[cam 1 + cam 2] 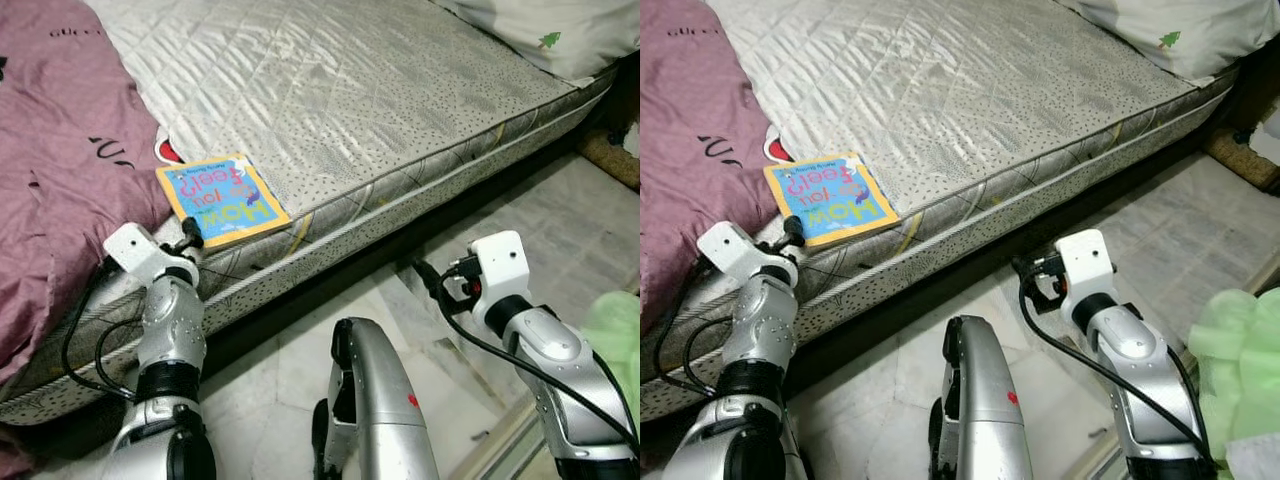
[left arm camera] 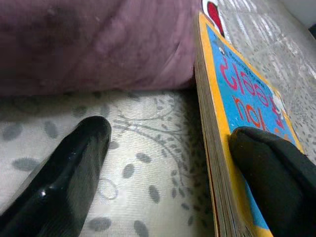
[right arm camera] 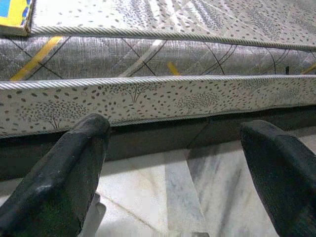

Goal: Clean up the room

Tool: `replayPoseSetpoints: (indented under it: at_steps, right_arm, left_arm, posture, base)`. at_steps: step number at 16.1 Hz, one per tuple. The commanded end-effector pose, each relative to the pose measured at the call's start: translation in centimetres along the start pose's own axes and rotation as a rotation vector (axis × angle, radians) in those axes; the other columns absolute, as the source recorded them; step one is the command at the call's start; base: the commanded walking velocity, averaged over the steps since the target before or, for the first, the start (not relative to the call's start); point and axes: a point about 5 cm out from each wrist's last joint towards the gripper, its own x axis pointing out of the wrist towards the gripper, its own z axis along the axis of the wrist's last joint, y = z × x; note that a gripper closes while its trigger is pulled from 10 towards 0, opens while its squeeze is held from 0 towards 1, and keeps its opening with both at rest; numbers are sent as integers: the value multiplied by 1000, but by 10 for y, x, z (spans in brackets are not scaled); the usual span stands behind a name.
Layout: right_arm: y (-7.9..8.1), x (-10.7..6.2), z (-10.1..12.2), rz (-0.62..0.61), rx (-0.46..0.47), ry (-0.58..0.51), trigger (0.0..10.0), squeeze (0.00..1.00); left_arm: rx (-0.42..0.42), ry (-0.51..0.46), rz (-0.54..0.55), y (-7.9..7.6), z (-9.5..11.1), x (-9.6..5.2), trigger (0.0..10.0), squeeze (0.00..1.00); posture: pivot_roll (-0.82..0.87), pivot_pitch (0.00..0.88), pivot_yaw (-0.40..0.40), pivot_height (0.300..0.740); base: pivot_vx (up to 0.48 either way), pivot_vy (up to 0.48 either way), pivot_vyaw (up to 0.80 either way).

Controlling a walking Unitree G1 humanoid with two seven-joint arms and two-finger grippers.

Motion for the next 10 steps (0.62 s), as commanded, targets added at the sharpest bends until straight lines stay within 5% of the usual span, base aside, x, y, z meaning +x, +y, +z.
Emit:
replayPoseSetpoints:
  at_steps: [1, 7, 10]
  right_arm:
    - [-4, -5, 4, -10, -18, -5, 10000, 0]
    - [1, -1, 6, -4, -16, -8, 10000, 0]
    - [2, 4, 9, -4, -22, -23, 10000, 0]
  left_arm:
    - [-20, 29, -40, -9, -3, 3, 10000, 0]
    - [-44, 152, -161, -37, -19, 7, 10000, 0]
    - [-148, 302, -220, -42, -36, 6, 10000, 0]
  posture:
    - [-311, 163, -152, 480]
    - [-311, 149, -148, 480]
    - [-313, 135, -142, 480]
  base:
    - [0, 0, 0]
    - [0, 0, 0]
    - [0, 0, 0]
